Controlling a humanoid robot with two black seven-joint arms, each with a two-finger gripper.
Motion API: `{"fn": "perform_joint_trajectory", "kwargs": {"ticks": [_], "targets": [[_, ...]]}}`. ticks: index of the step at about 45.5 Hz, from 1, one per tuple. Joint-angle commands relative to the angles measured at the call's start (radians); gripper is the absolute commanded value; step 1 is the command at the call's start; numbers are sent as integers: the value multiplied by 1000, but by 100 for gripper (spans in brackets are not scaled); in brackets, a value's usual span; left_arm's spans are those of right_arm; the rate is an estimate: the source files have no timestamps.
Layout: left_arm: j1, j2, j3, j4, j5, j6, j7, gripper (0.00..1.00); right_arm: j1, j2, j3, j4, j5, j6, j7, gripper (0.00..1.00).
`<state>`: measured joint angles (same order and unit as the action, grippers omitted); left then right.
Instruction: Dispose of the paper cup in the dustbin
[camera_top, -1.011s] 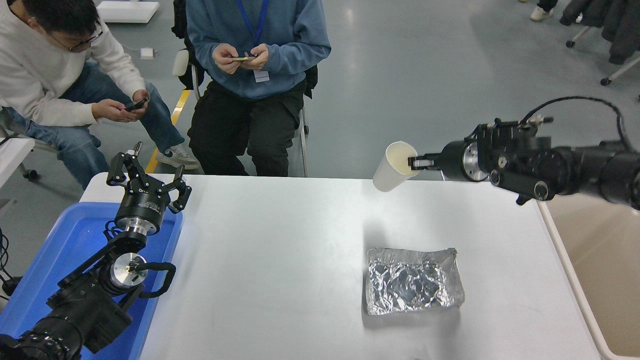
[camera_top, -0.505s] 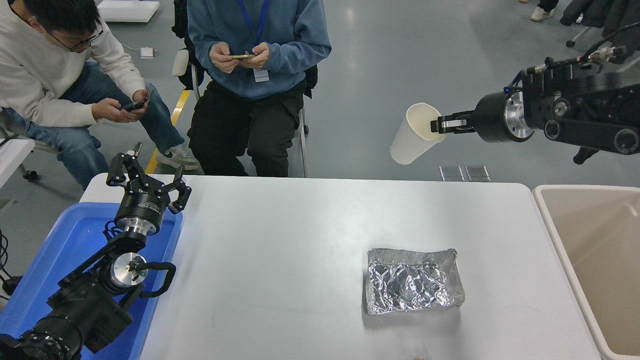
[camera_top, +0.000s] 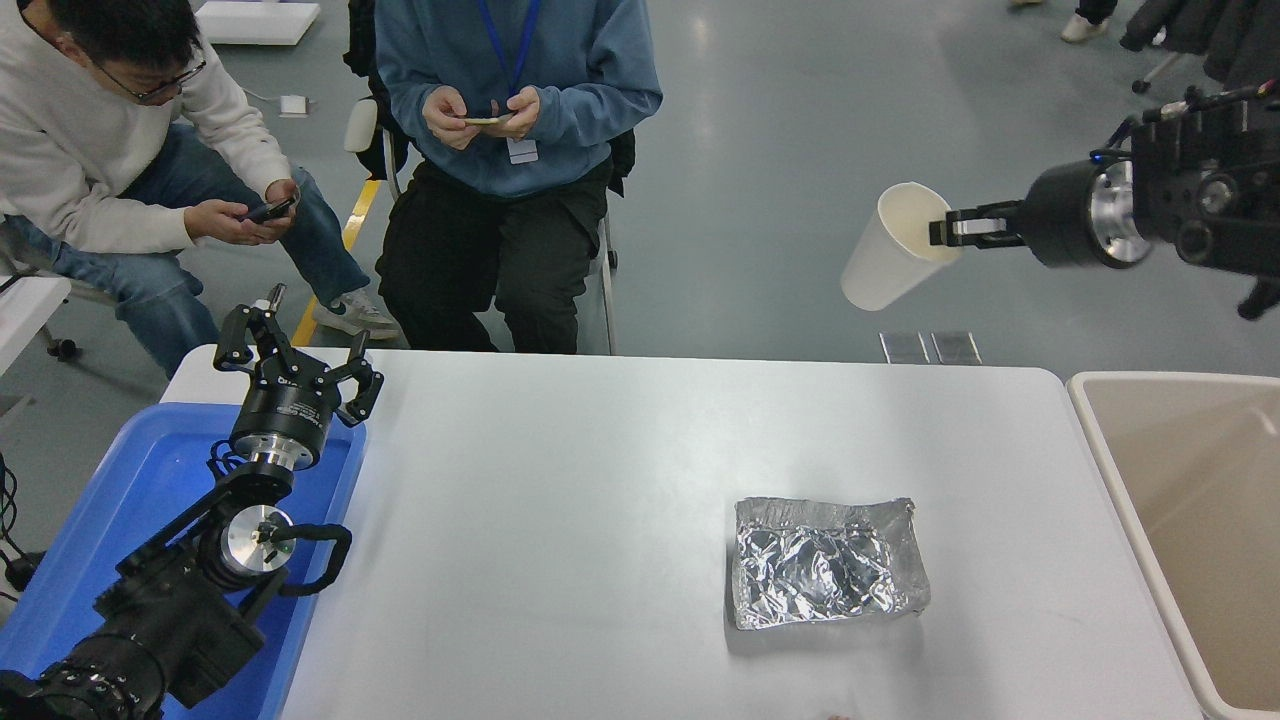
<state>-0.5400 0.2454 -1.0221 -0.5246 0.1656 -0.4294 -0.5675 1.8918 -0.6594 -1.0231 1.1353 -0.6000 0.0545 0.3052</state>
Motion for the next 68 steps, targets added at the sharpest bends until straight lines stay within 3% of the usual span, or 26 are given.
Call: {"fn": "perform_joint_trajectory", "kwargs": {"ticks": [1, 17, 33, 50, 68], "targets": [[0, 0, 0, 0, 0, 0, 0, 100, -51, -169, -3, -17, -6, -13, 0, 0], [0, 0, -1, 0, 0, 0, 0, 100, -263, -390, 72, -77, -6, -56, 5, 0], [0, 0, 0, 0, 0, 0, 0, 100, -648, -488, 313, -176, 39, -159, 3, 0], [0, 0, -1, 0, 0, 0, 0, 100, -1045, -427, 615, -377, 115, -186, 0, 0], [0, 0, -1, 0, 0, 0, 1, 100, -1229, -177, 641, -727, 293, -176, -1, 0]]}}
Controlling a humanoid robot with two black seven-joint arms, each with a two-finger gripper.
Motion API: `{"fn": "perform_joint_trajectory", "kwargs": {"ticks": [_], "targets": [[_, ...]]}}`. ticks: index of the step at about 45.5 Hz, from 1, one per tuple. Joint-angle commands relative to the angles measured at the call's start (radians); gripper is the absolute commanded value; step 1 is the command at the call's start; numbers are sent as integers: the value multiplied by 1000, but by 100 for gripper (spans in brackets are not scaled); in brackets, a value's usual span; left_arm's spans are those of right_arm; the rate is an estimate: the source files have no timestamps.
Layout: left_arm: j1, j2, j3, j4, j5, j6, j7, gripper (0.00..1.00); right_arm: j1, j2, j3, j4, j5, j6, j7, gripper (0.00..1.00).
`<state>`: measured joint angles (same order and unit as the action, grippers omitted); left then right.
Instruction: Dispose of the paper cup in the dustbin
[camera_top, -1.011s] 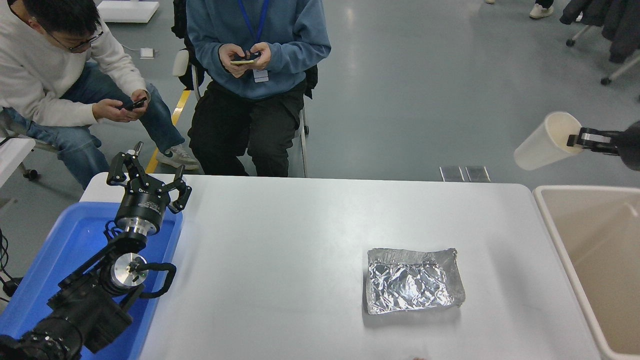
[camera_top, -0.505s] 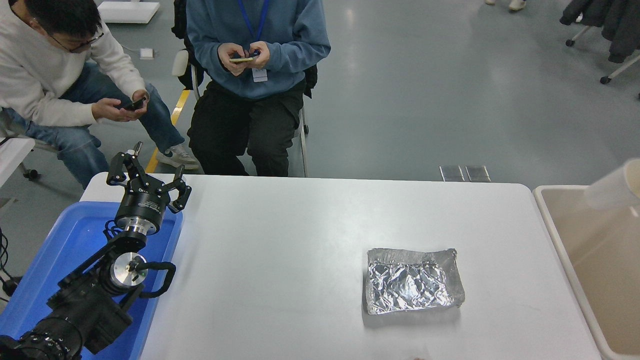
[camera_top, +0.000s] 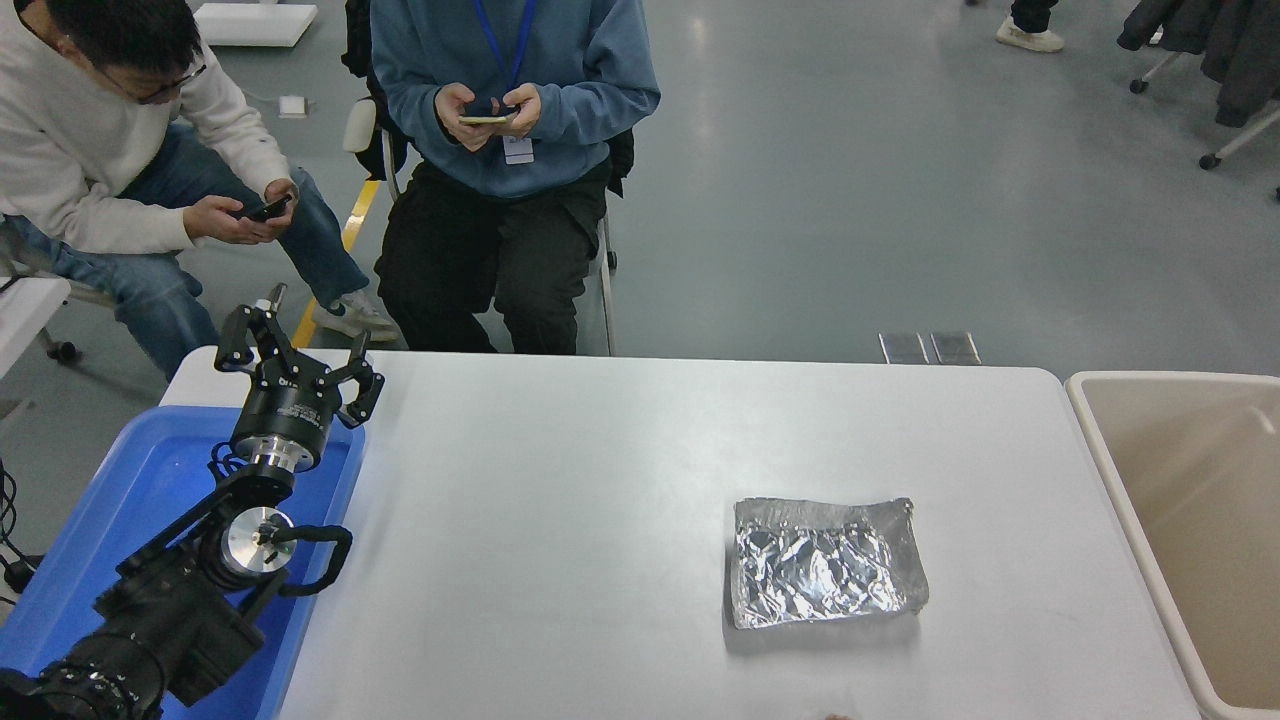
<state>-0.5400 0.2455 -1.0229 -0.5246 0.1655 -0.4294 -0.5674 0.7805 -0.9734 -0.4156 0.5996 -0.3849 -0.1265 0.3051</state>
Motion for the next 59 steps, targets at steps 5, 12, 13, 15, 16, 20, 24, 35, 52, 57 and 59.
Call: {"fn": "perform_joint_trajectory", "kwargs": {"ticks": [5, 12, 13, 15, 16, 20, 24, 35, 52, 57, 59], "targets": [[0, 0, 1, 0, 0, 0, 0, 100, -150, 211, 35, -290, 80, 13, -1, 0], [0, 0, 0, 0, 0, 0, 0, 100, -173, 304, 34, -409, 92, 34, -6, 0], [0, 0, 1, 0, 0, 0, 0, 100, -175, 317, 34, -428, 95, 39, -7, 0], [0, 0, 0, 0, 0, 0, 0, 100, -176, 343, 34, -460, 101, 44, -14, 0], [0, 0, 1, 0, 0, 0, 1, 100, -176, 355, 34, -474, 103, 45, -15, 0], [0, 0, 1, 0, 0, 0, 0, 100, -176, 383, 34, -504, 103, 45, -27, 0], [0, 0, 0, 0, 0, 0, 0, 100, -176, 390, 34, -511, 103, 45, -41, 0], [0, 0, 0, 0, 0, 0, 0, 100, -173, 390, 40, -514, 109, 44, -50, 0], [0, 0, 1, 0, 0, 0, 0, 100, -165, 433, 41, -558, 109, 39, -53, 37], [0, 0, 1, 0, 0, 0, 0, 100, -162, 433, 57, -560, 109, 22, -53, 87], [0, 0, 1, 0, 0, 0, 0, 100, -161, 433, 72, -560, 109, 24, -53, 89]]}}
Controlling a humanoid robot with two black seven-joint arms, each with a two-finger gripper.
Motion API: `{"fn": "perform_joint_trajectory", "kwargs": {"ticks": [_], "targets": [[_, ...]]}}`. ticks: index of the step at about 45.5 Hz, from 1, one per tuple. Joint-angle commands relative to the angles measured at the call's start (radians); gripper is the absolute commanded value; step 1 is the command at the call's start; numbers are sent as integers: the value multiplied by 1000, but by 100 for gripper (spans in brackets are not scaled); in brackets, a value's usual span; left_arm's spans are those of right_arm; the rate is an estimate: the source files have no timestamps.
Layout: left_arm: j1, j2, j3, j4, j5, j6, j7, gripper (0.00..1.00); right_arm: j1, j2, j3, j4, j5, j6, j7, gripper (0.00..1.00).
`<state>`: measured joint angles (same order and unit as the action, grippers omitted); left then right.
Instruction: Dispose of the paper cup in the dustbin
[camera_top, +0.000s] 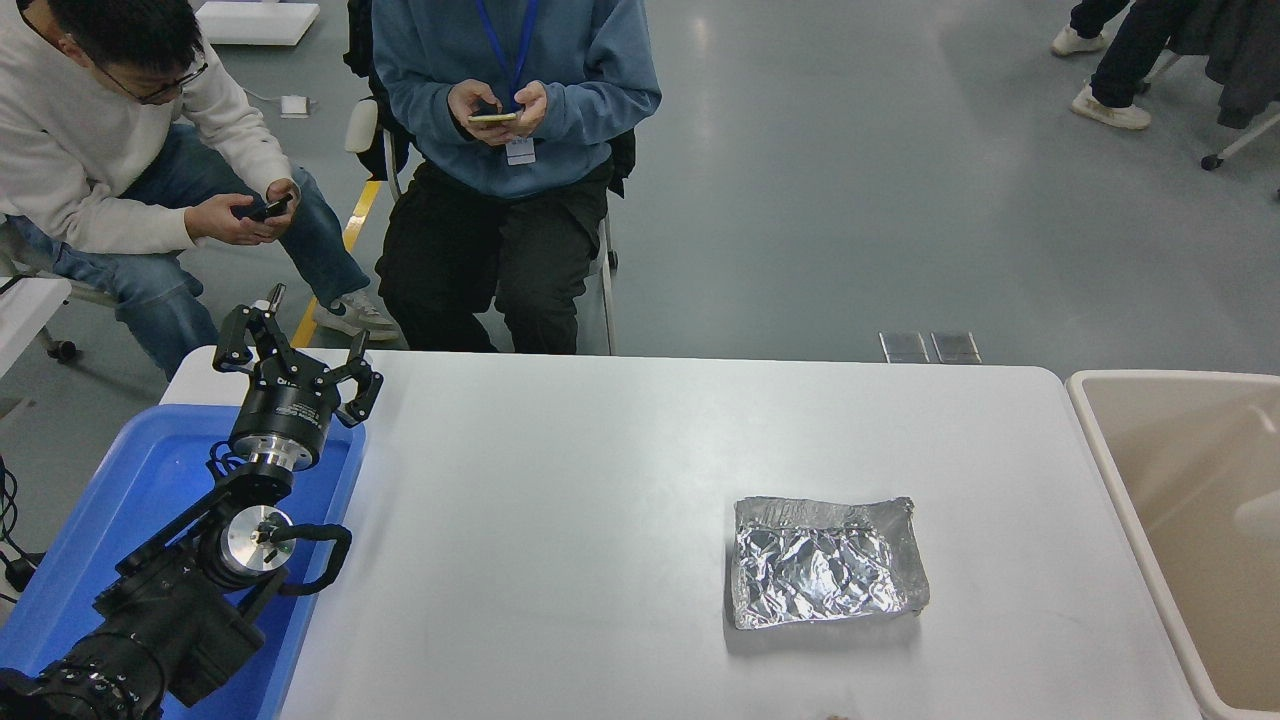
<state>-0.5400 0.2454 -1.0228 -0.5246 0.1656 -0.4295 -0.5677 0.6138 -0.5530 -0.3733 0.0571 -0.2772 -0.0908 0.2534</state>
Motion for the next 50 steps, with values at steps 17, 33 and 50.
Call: {"fn": "perform_joint_trajectory", "kwargs": {"ticks": [17, 33, 50], "targets": [[0, 0, 0, 0, 0, 0, 0, 100, 35, 13, 50, -19, 1, -18, 3, 98], [0, 0, 1, 0, 0, 0, 0, 100, 95, 34, 86, -17, 1, -12, 1, 99], [0, 0, 0, 0, 0, 0, 0, 100, 144, 53, 273, 24, 84, 3, 3, 99]]}}
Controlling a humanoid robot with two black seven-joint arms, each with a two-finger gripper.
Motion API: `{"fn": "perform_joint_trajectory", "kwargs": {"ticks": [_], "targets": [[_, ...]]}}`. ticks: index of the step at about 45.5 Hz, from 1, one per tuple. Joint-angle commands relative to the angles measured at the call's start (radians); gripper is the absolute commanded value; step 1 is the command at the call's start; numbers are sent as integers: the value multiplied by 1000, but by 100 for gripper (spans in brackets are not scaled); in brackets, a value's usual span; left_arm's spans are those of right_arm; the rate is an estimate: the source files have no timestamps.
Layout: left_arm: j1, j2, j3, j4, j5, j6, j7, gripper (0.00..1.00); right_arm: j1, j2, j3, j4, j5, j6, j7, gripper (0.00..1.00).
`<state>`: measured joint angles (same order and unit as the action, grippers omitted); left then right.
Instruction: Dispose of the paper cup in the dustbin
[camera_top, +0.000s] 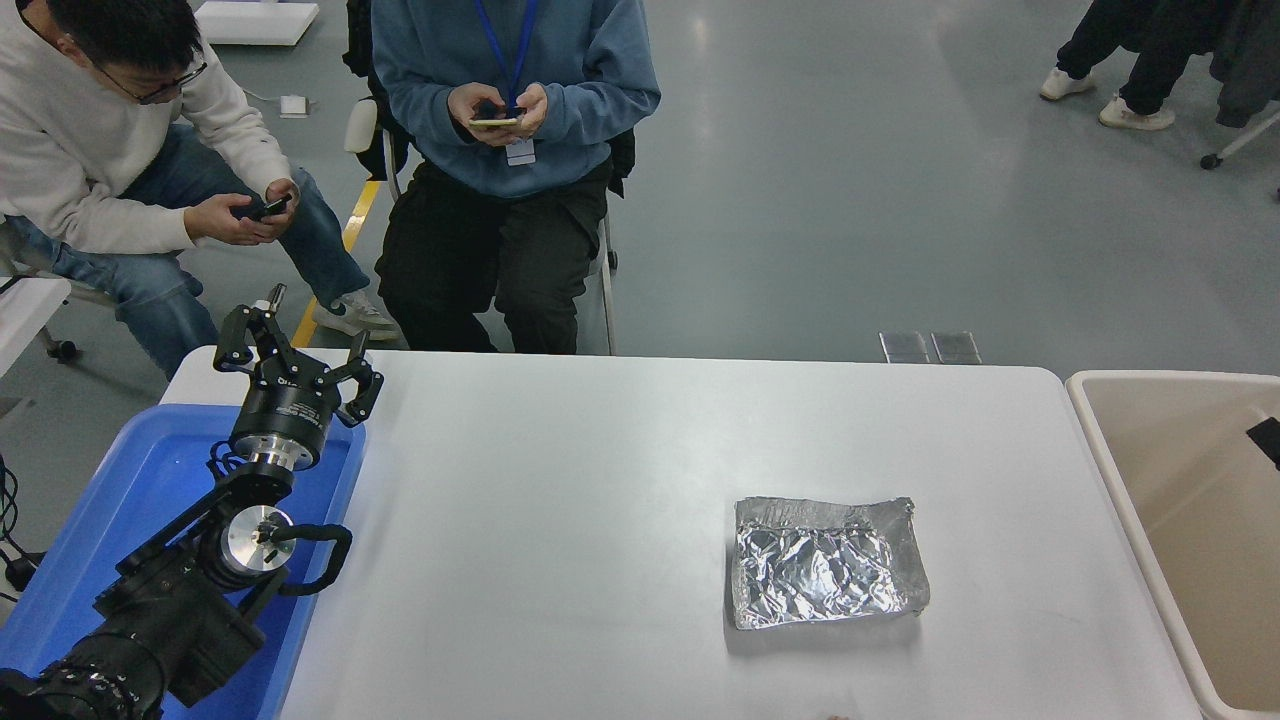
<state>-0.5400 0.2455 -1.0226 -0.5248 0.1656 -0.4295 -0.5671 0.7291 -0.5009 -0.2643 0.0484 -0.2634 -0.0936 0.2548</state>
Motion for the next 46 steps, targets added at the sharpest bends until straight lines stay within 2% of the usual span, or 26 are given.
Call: {"fn": "perform_joint_trajectory", "kwargs": {"ticks": [1, 15, 21, 29, 38, 46], "targets": [[0, 0, -1, 0, 0, 0, -1, 100, 29, -4, 198, 53, 75, 6, 1, 99], [0, 0, 1, 0, 0, 0, -1, 100, 62, -179, 653, 526, 66, -3, 8, 99], [0, 0, 1, 0, 0, 0, -1, 100, 61, -180, 734, 608, 59, -11, 9, 99], [0, 0, -1, 0, 0, 0, -1, 100, 50, -119, 841, 685, -19, -14, 34, 99], [0, 0, -1, 0, 0, 0, -1, 100, 15, 13, 941, 726, -160, -51, 40, 99], [0, 0, -1, 0, 0, 0, -1, 100, 9, 131, 962, 725, -269, -52, 100, 99]]}}
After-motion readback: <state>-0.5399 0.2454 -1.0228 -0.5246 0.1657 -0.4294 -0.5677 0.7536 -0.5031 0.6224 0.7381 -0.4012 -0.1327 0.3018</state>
